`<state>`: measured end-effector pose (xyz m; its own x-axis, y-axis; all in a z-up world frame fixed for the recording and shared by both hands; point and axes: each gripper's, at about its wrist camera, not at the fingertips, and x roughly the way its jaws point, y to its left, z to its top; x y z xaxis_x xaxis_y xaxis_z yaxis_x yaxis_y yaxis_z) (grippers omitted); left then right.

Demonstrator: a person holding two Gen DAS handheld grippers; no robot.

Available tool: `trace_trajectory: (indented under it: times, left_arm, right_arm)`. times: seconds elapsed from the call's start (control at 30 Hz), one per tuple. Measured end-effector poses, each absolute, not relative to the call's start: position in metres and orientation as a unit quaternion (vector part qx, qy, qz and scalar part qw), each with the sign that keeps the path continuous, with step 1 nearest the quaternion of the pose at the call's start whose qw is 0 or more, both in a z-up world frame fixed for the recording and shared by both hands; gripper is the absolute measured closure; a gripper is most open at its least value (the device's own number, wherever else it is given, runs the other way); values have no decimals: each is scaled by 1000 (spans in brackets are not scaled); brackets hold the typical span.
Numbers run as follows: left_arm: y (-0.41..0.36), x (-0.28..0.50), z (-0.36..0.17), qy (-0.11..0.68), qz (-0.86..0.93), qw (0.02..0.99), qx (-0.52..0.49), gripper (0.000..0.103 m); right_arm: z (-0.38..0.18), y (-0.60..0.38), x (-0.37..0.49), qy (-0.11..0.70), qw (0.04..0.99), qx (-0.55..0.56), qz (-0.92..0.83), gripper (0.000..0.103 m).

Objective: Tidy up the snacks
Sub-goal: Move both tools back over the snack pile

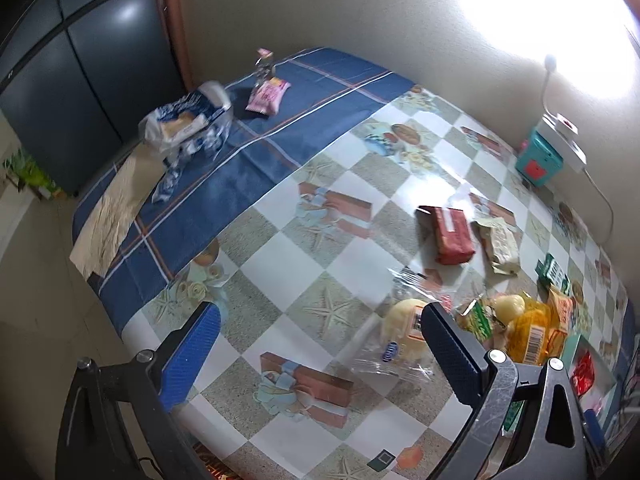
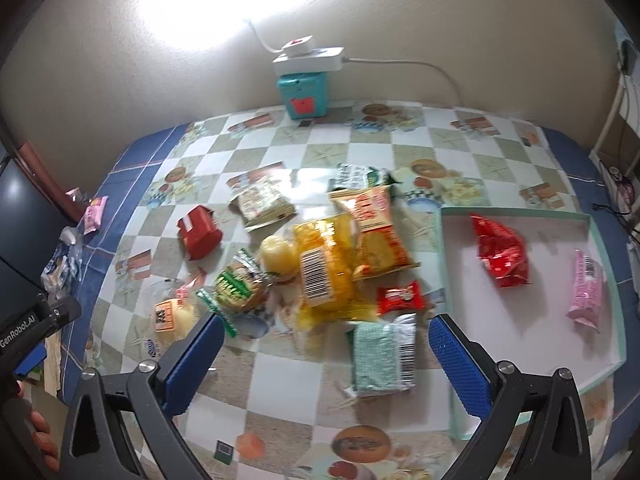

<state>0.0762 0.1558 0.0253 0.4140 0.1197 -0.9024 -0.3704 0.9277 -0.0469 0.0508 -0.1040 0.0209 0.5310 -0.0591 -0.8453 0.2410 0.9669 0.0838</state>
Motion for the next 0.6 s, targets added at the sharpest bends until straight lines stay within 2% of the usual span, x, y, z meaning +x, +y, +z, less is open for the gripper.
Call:
trace_trajectory:
  times: [0.23,0.6]
  left_arm:
    - [170,82,7,543,144,814,-147,3]
    - [141,105,-20,580,93,795,-152,3]
  right_arm:
    - [6,-90,61,492,863,87,-73,0]
    - [-21,-119,80,515,844,115,-98,0]
